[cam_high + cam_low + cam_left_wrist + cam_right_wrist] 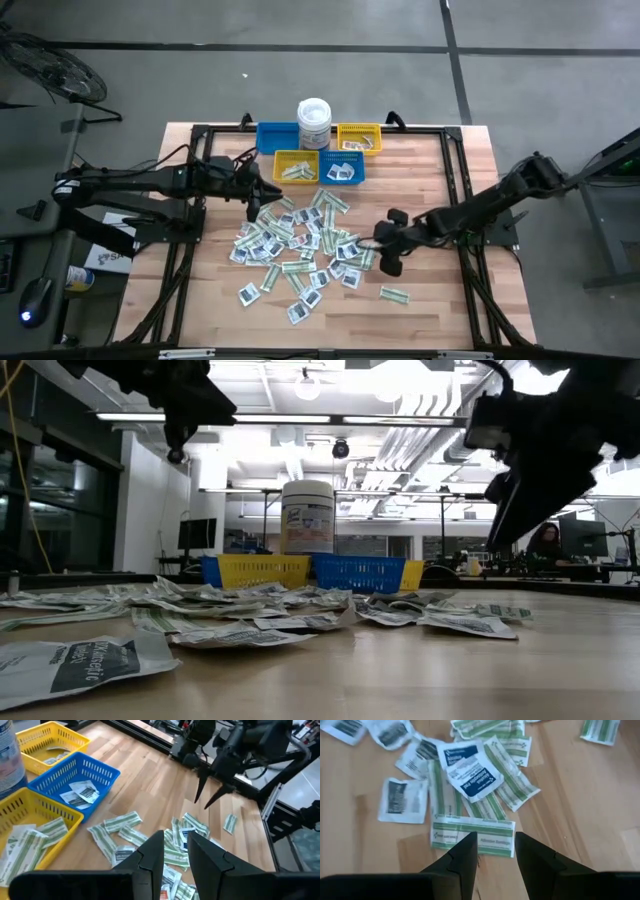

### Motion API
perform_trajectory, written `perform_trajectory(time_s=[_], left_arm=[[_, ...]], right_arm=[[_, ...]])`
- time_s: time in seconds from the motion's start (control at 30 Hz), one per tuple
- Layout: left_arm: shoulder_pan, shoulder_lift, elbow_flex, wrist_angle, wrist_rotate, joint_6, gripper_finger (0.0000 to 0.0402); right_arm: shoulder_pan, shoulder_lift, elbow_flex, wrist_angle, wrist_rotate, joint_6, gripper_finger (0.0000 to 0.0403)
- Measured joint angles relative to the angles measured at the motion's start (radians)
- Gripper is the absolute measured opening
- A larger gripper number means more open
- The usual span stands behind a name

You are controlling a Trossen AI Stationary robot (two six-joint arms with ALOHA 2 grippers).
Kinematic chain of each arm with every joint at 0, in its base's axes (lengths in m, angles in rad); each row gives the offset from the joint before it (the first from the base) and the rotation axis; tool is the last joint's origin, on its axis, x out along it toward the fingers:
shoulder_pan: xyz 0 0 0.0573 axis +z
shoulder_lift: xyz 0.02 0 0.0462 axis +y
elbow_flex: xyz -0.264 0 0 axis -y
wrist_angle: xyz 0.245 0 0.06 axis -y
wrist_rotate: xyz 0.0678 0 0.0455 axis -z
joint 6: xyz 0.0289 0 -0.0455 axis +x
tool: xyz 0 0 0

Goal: Pick & Place First Aid Supplies
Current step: Put the green bandage pad into the left yellow bin

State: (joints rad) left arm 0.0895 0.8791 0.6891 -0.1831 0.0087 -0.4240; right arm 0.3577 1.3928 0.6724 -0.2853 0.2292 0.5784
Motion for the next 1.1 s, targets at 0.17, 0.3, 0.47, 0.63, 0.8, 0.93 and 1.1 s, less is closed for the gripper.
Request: perform_trajectory(time_s=[0.17,0.3,0.47,0.63,0.8,0.93,1.1], left_arm=[[0.001,0.000,0.000,0.000,0.000,0.000,0.0087],[0.001,0.000,0.000,-0.001,0.001,0.000,0.0087],[0.002,0.000,0.000,-0.002,0.001,0.001,0.0087],[0.002,0.000,0.000,-0.003,0.001,0.005,0.0087],[0.002,0.000,0.000,-0.007,0.001,0.008,0.0087],[0.002,0.000,0.000,-0.008,0.001,0.008,0.0087],[0.002,0.000,0.000,-0.010,0.001,0.008,0.0087]], right_arm=[[0.005,0.097,0.028,-0.010,0.039,0.062,0.0126],[0.004,0.152,0.027,-0.013,0.041,0.126,0.0126],[0.005,0.209,0.028,0.006,0.013,0.135,0.0126],[0.005,0.250,0.034,-0.018,0.017,0.181,0.0126],[0.005,0.266,0.037,-0.048,0.019,0.204,0.0104],[0.004,0.267,0.037,-0.055,0.011,0.208,0.0055],[0.003,0.265,0.034,-0.061,0.007,0.226,0.0005]])
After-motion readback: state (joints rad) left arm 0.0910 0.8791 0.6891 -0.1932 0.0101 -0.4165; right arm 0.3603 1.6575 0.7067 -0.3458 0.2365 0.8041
